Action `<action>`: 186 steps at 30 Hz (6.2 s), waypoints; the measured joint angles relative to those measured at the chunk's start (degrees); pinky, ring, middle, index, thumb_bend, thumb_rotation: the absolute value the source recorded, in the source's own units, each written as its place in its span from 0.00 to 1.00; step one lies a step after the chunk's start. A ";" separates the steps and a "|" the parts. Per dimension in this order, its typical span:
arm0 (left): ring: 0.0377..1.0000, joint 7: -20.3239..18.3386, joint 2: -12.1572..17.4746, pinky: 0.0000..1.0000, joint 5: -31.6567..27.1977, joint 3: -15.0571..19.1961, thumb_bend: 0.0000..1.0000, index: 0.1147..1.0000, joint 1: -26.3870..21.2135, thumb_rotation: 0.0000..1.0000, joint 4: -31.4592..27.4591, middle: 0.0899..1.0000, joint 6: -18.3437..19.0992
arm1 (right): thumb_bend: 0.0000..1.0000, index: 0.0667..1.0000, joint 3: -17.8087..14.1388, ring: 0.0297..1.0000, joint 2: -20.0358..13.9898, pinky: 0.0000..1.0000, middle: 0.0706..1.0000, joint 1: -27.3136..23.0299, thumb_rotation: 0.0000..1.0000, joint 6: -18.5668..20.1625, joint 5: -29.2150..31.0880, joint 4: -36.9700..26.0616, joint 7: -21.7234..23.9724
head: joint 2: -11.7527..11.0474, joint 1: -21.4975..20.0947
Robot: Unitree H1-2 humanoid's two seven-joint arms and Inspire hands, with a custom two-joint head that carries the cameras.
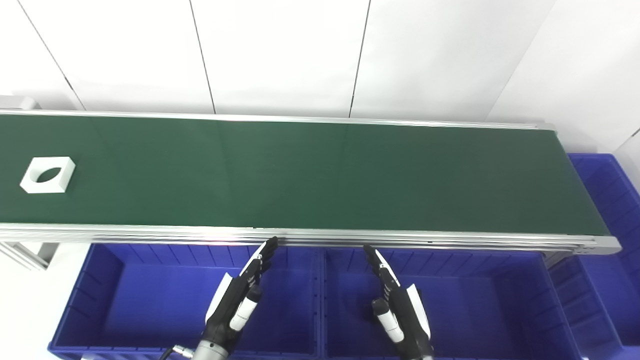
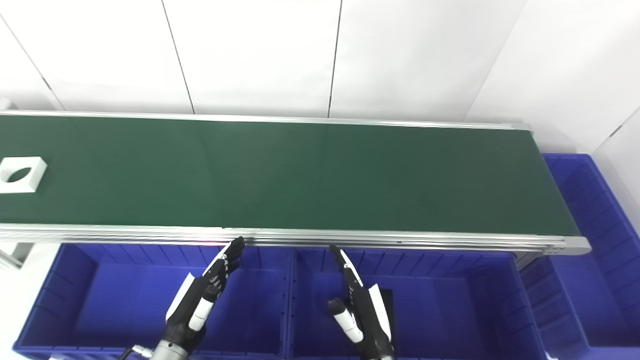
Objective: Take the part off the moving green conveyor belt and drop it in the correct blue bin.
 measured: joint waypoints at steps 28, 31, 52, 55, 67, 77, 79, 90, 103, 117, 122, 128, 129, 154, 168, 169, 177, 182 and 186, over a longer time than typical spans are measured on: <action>0.99 -0.56 -0.03 1.00 -0.02 0.09 0.85 0.94 -0.01 1.00 0.51 0.97 0.00 | 0.89 0.93 1.05 0.96 0.02 0.97 0.95 -0.80 1.00 0.00 0.38 0.91 0.05 | -0.18 -0.09; 0.99 -0.90 -0.04 0.99 -0.01 0.09 0.85 0.94 -0.04 1.00 0.65 0.97 0.00 | 0.89 0.93 1.09 0.96 0.01 0.97 0.95 -0.81 1.00 0.00 0.42 0.98 0.05 | -1.05 1.40; 0.95 4.64 -0.63 0.95 2.14 -4.14 0.86 0.90 -2.04 0.97 5.77 0.94 -0.05 | 0.88 0.96 0.05 0.99 -1.05 1.00 0.99 -1.74 1.00 0.00 2.17 4.58 0.99 | -7.65 11.60; 0.95 5.10 -0.57 0.93 2.08 -4.43 0.87 0.90 -2.24 0.95 5.81 0.94 -0.05 | 0.87 0.97 -0.11 1.00 -1.03 1.00 0.99 -1.76 1.00 0.00 2.09 4.63 1.00 | -7.38 11.86; 0.94 5.41 0.59 0.90 2.47 -7.54 0.89 0.89 -1.89 0.94 0.29 0.93 -0.10 | 0.86 0.97 -0.12 0.99 -1.01 1.00 0.98 -1.72 1.00 0.00 1.91 4.62 0.99 | -7.12 12.66; 0.92 7.30 3.89 0.87 4.44 -13.29 0.98 0.87 -3.16 0.88 -14.51 0.91 -0.43 | 0.87 0.96 -0.10 0.99 -1.02 1.00 0.99 -1.82 1.00 0.00 1.62 4.99 0.97 | -7.82 14.41; 0.93 7.19 4.07 0.86 4.43 -13.23 1.00 0.86 -4.11 0.83 -15.65 0.91 -0.43 | 0.88 0.97 -0.08 1.00 -1.06 1.00 0.99 -1.89 1.00 0.00 1.59 5.19 0.98 | -8.00 14.76; 0.97 7.77 8.06 0.99 11.83 -8.91 1.00 0.90 -16.14 0.62 -18.03 0.94 -0.44 | 0.84 0.98 0.17 1.00 -1.02 1.00 1.00 -2.61 1.00 0.00 0.94 6.42 0.69 | -8.44 14.50; 0.92 7.38 12.57 0.91 27.50 -2.47 1.00 0.90 -27.42 0.34 -15.72 0.91 -0.60 | 0.83 0.98 0.51 0.99 -0.56 1.00 0.99 -3.49 1.00 0.00 1.16 7.06 0.73 | -9.05 14.06; 0.79 0.82 19.13 0.75 51.58 -4.44 1.00 0.84 -35.51 0.13 -12.05 0.84 6.36 | 0.84 0.97 0.86 0.99 -0.13 1.00 0.99 -3.90 1.00 0.00 1.91 8.20 1.07 | -9.05 13.62; 0.69 -4.34 19.13 0.62 56.57 -4.89 1.00 0.85 -35.81 0.01 -12.01 0.79 13.99 | 0.85 0.96 0.79 1.00 -0.03 1.00 0.99 -3.91 1.00 0.00 2.33 8.19 1.57 | -8.96 13.54; 0.62 -9.17 19.25 0.52 59.70 -5.90 1.00 0.80 -37.51 0.00 -10.01 0.74 18.84 | 0.86 0.96 0.71 0.99 -0.04 1.00 0.98 -3.90 1.00 0.00 2.35 8.18 1.80 | -8.79 13.62; 0.62 -9.58 19.34 0.52 60.17 -5.97 1.00 0.79 -37.71 0.01 -9.67 0.74 19.46 | 0.86 0.96 0.71 0.99 -0.03 1.00 0.99 -3.90 1.00 0.00 2.35 8.13 1.97 | -8.79 13.62; 0.63 -14.15 20.00 0.54 61.95 -10.15 1.00 0.77 -42.26 0.07 1.93 0.74 25.91 | 0.88 0.96 1.00 0.99 0.09 1.00 0.99 -3.88 1.00 0.00 1.69 8.12 2.19 | -8.79 13.45; 0.64 -13.79 20.10 0.57 62.63 -12.31 1.00 0.78 -45.48 0.06 5.99 0.75 26.81 | 0.89 0.96 1.55 0.98 0.11 1.00 0.99 -3.79 1.00 0.00 0.96 8.03 1.64 | -8.61 13.10; 0.65 -13.59 20.10 0.57 62.59 -12.43 1.00 0.78 -45.49 0.06 6.22 0.75 26.82 | 0.90 0.96 1.59 0.98 0.11 1.00 0.99 -3.72 1.00 0.00 0.93 7.94 1.54 | -8.70 13.10; 0.66 -12.07 20.01 0.56 62.54 -13.67 1.00 0.78 -45.83 0.08 7.97 0.78 26.84 | 0.91 0.96 1.83 0.99 0.25 1.00 0.99 -3.71 1.00 0.00 0.92 7.83 1.40 | -8.44 13.01; 0.63 -12.18 19.98 0.54 62.55 -14.79 1.00 0.79 -47.22 0.10 9.09 0.76 26.92 | 0.91 0.96 2.05 0.99 0.36 1.00 0.99 -3.64 1.00 0.00 0.83 7.69 1.38 | -8.35 12.83; 0.61 -12.23 19.98 0.48 62.53 -15.20 1.00 0.78 -47.47 0.08 9.56 0.74 26.99 | 0.90 0.97 2.09 0.99 0.34 1.00 1.00 -3.58 1.00 0.00 0.83 7.61 1.39 | -8.17 12.92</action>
